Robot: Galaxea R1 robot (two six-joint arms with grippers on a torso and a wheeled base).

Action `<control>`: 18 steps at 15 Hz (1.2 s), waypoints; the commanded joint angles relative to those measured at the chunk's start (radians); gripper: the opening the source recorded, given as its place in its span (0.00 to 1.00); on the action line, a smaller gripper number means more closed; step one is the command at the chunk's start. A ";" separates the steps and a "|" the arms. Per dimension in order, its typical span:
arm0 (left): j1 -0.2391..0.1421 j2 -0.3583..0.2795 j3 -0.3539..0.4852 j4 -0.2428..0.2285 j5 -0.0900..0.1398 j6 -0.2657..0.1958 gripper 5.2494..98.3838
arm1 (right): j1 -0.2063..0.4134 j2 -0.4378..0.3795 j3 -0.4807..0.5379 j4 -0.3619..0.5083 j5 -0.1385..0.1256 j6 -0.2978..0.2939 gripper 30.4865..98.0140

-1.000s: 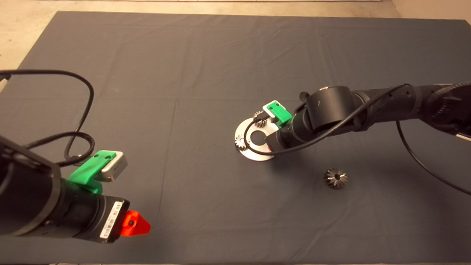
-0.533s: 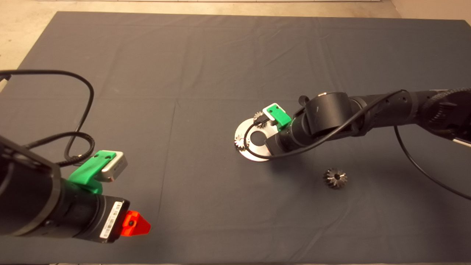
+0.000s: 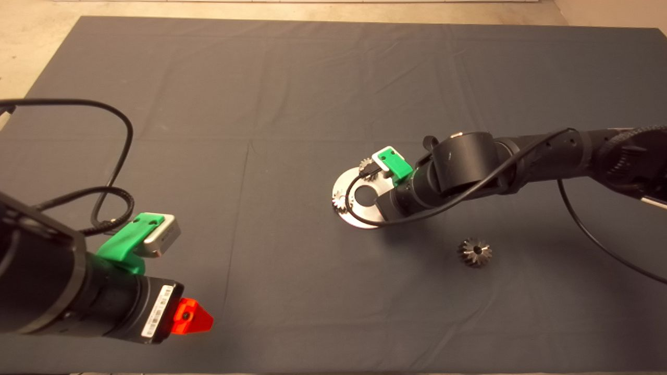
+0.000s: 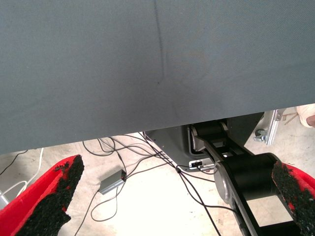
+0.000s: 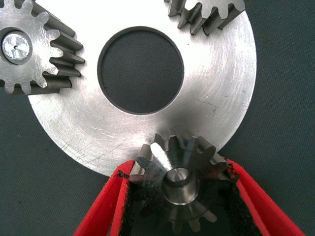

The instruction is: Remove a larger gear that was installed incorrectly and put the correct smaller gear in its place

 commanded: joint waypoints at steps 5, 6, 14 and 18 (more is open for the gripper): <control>-0.004 -0.001 0.015 -0.015 0.003 -0.006 1.00 | 0.000 -0.006 0.007 -0.022 -0.010 0.008 0.19; -0.004 -0.001 0.015 -0.015 0.003 -0.005 1.00 | 0.000 -0.005 0.009 -0.022 -0.010 0.008 0.20; -0.002 -0.001 0.015 -0.015 0.003 -0.005 1.00 | 0.196 -0.019 0.165 0.061 -0.077 0.099 0.34; -0.002 -0.001 0.015 -0.015 0.004 0.005 1.00 | 0.411 -0.208 0.358 0.345 -0.081 0.149 0.45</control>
